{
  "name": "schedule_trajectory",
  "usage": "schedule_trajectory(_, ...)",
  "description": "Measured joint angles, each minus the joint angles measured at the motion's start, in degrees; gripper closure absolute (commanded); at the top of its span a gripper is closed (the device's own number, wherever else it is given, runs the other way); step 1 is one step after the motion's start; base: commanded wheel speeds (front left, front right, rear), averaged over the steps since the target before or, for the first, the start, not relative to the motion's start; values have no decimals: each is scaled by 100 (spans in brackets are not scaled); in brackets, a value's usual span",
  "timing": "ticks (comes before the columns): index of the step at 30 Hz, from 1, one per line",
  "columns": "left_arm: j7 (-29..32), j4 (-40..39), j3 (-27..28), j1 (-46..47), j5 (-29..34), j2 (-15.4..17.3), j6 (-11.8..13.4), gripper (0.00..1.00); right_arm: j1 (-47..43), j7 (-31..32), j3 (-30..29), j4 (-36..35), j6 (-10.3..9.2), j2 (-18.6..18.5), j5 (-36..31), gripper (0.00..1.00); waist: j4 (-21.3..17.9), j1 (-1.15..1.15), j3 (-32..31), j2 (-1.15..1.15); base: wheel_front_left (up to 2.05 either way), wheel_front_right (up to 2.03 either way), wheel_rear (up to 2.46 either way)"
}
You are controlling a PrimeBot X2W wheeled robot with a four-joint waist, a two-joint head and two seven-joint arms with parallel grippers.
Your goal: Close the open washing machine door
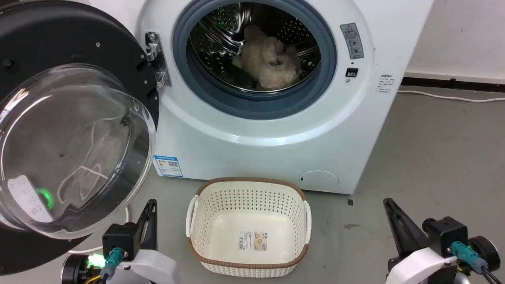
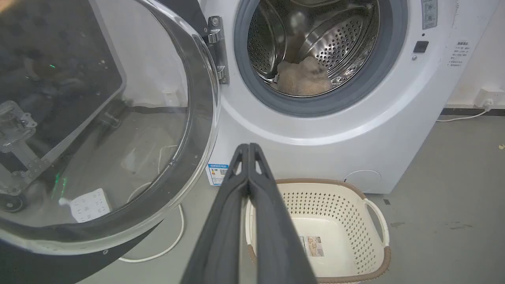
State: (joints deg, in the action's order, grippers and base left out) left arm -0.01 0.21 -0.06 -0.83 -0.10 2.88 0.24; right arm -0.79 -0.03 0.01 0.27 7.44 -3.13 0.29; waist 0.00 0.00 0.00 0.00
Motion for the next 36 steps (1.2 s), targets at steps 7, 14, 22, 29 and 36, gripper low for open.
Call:
schedule_trajectory(7,-1,0,0,1,0,0,0,100,0,0,1,0,0,0,0,100,0,0,0,0,0,0,0)
schedule_trajectory(14,-1,0,1,1,0,0,0,100,0,0,1,0,0,0,0,100,0,0,0,0,0,0,0)
schedule_trajectory(22,0,0,-1,1,0,-1,0,100,0,0,0,0,0,0,0,100,0,0,0,0,0,0,0)
schedule_trajectory(29,0,0,-1,1,0,-1,0,100,0,0,-1,0,0,0,0,100,0,0,0,0,0,0,0)
schedule_trajectory(36,0,1,-1,0,0,-1,1,0,0,0,0,0,0,0,0,0,0,0,0,0,0,0,0)
